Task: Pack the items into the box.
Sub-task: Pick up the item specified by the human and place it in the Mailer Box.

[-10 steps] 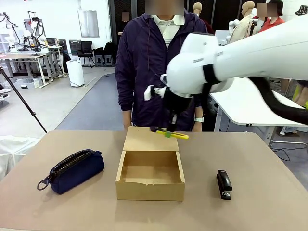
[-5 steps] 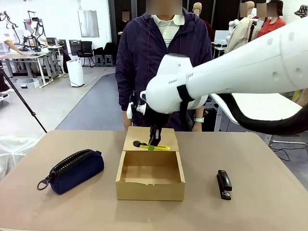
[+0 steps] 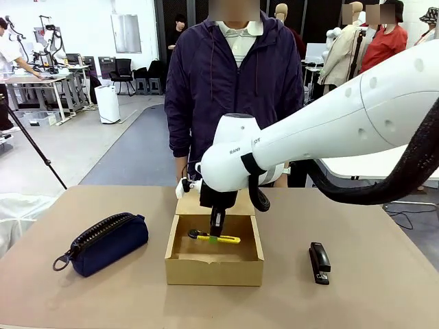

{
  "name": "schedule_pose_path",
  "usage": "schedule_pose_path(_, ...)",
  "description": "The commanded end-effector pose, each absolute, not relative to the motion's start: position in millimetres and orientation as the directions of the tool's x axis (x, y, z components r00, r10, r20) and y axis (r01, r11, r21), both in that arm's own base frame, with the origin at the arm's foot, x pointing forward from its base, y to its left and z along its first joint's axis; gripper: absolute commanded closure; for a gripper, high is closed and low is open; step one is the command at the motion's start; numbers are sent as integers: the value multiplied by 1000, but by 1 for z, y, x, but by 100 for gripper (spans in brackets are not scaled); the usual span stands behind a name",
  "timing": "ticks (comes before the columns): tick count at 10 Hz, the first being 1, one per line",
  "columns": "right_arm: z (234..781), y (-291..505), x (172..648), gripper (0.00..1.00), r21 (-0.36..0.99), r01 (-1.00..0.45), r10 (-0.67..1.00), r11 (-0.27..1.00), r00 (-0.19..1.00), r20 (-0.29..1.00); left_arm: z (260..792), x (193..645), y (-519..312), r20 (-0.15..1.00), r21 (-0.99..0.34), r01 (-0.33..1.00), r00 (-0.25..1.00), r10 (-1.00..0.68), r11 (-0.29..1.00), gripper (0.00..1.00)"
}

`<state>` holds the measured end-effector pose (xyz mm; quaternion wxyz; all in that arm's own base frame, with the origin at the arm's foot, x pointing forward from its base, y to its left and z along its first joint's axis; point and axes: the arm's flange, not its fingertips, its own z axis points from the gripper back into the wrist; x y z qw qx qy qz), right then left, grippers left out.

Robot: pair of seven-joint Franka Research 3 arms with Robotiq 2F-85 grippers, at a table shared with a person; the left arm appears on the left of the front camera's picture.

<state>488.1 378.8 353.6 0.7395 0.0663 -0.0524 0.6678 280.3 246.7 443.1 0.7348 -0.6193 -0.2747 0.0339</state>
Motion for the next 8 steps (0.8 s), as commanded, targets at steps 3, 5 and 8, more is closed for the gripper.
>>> schedule_pose_path(3, 364, 372, 486, 45, -3, -991, 983, 131, 129, 127, 444, 278, 247, 366, -928, 299, 846, 387, 223, 0)
schedule_pose_path(5, 364, 371, 487, 0, 8, -990, 982, 144, 144, 120, 444, 278, 247, 366, -928, 299, 846, 387, 223, 0)
schedule_pose_path(8, 363, 370, 486, 0, -4, -987, 980, 160, 159, 120, 444, 278, 247, 366, -928, 299, 846, 387, 223, 0)
